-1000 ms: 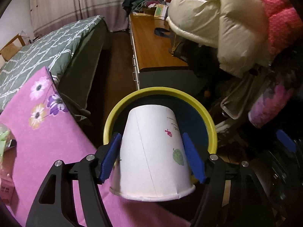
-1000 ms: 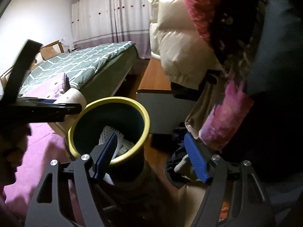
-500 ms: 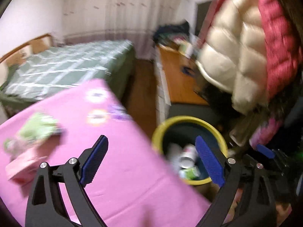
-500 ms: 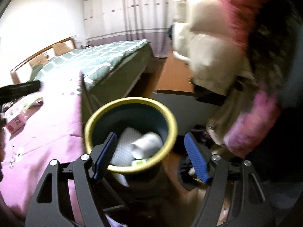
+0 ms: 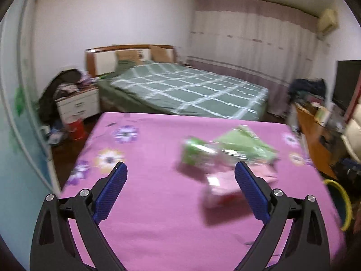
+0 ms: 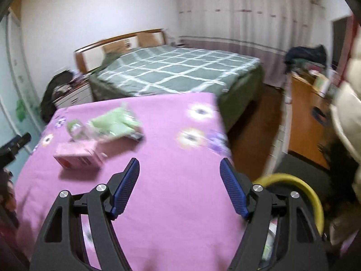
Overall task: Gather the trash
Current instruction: 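Move the right tool to the table and grasp the green plastic bag, then carry the green bag over the bin and open the right tool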
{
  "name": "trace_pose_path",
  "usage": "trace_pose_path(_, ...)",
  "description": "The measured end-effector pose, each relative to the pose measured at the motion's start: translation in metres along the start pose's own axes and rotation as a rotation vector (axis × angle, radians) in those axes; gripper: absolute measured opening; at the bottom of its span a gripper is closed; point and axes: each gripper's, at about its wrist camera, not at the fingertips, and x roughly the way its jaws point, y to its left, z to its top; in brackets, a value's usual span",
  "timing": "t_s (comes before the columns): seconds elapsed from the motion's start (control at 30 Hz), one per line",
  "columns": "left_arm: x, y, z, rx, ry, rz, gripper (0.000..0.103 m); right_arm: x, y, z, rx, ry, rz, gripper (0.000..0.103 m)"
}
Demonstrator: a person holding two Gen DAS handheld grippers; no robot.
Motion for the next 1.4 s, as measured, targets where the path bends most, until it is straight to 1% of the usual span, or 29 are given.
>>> trace_pose_path(0.03,0.007,0.010,-0.002,-0.001,-0.003,0.040,0.095,0.011,0.011,0.009,-0.015,0.003,0.010,0.070)
trace_pose_path(0.1,0.016,0.022,-0.007,-0.007,0.001,0.073,0.095,0.041,0.037,0.030,-0.045,0.013,0.050,0.070)
trace_pose_path(0.13,0.020,0.027,-0.009,-0.020,0.011,0.074,0.095,0.048,0.045,0.036,-0.052,0.019,0.059,0.070)
trace_pose_path(0.23,0.027,0.033,-0.014,-0.027,0.028,0.077,0.095,0.096,0.075,0.060,-0.089,0.068,0.120,0.070)
trace_pose_path(0.3,0.031,0.033,-0.018,-0.008,0.034,0.097,0.095,0.121,0.088,0.071,-0.104,0.092,0.118,0.070)
trace_pose_path(0.33,0.030,0.027,-0.021,-0.002,0.039,0.101,0.095,0.130,0.092,0.074,-0.111,0.100,0.116,0.070)
trace_pose_path(0.37,0.031,0.027,-0.023,-0.002,0.044,0.098,0.095,0.148,0.097,0.079,-0.119,0.128,0.124,0.070)
trace_pose_path(0.53,0.037,0.019,-0.025,-0.003,0.064,0.080,0.095,0.188,0.103,0.086,-0.112,0.200,0.141,0.069)
trace_pose_path(0.6,0.038,0.017,-0.025,-0.003,0.068,0.069,0.095,0.201,0.103,0.082,-0.100,0.254,0.174,0.054)
trace_pose_path(0.63,0.038,0.017,-0.025,0.000,0.066,0.070,0.095,0.205,0.104,0.081,-0.093,0.261,0.176,0.042)
trace_pose_path(0.67,0.038,0.016,-0.025,0.004,0.063,0.073,0.095,0.206,0.104,0.081,-0.085,0.261,0.170,0.030)
trace_pose_path(0.7,0.037,0.015,-0.025,0.004,0.060,0.074,0.095,0.206,0.104,0.081,-0.075,0.260,0.174,0.024)
trace_pose_path(0.73,0.037,0.015,-0.024,0.003,0.059,0.075,0.095,0.206,0.105,0.080,-0.069,0.258,0.178,0.023)
trace_pose_path(0.8,0.037,0.015,-0.023,-0.002,0.057,0.072,0.095,0.199,0.103,0.079,-0.050,0.243,0.185,0.016)
trace_pose_path(1.0,0.036,0.014,-0.021,-0.004,0.057,0.071,0.095,0.163,0.097,0.079,-0.021,0.170,0.174,0.015)
trace_pose_path(1.17,0.037,0.012,-0.022,0.005,0.055,0.064,0.095,0.121,0.081,0.084,0.017,0.081,0.129,0.015)
trace_pose_path(1.33,0.035,0.009,-0.024,0.020,0.048,0.058,0.095,0.088,0.053,0.084,0.052,0.045,0.089,0.015)
trace_pose_path(1.4,0.035,0.008,-0.024,0.022,0.047,0.054,0.095,0.069,0.034,0.075,0.064,0.027,0.044,0.015)
